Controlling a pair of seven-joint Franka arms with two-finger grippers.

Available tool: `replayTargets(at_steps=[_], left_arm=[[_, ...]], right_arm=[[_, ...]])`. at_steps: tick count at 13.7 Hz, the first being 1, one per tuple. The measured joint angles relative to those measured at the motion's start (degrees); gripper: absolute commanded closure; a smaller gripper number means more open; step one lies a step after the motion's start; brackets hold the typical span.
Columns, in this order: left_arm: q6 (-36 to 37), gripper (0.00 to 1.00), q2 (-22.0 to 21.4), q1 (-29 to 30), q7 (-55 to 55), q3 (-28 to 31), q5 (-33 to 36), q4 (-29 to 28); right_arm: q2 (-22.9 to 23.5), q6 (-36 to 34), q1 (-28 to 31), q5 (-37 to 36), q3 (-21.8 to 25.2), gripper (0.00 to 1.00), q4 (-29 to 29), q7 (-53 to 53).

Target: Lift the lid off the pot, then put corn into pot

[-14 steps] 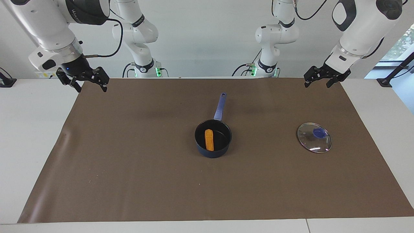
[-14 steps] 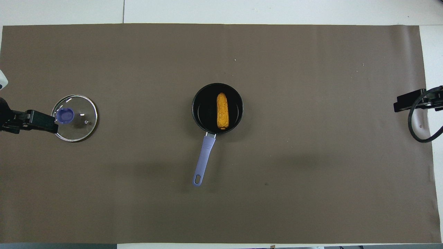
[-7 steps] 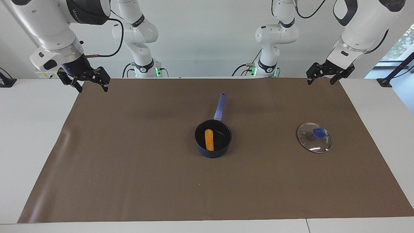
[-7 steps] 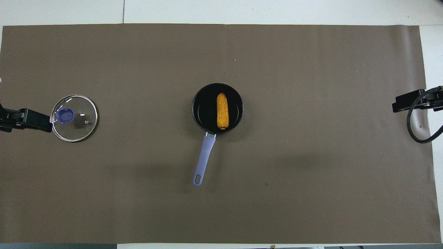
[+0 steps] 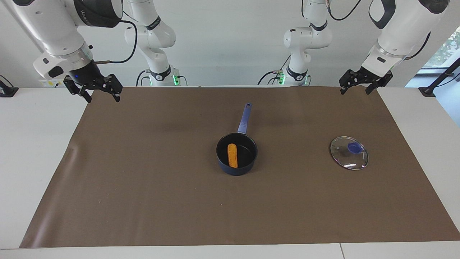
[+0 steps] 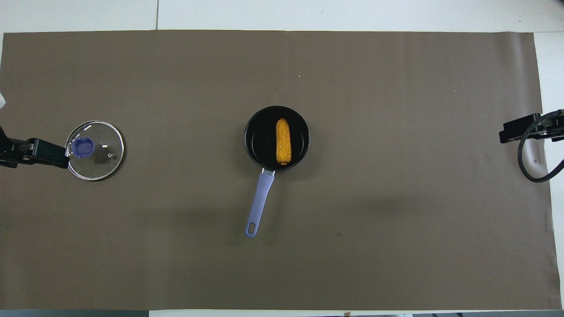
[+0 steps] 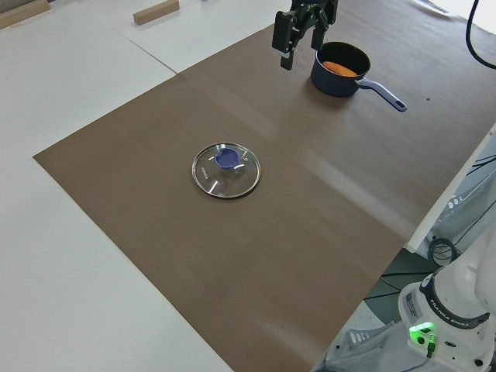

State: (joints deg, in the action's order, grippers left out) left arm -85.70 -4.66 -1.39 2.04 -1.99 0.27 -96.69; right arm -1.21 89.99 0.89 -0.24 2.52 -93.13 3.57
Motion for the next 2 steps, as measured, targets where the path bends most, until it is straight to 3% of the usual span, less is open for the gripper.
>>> replayTargets(at_steps=[2], left_arm=[[0.0,0.0,0.0,0.0,0.0,-0.1,0.0,0.0]], right_arm=[[0.0,0.0,0.0,0.0,0.0,0.0,0.0,0.0]])
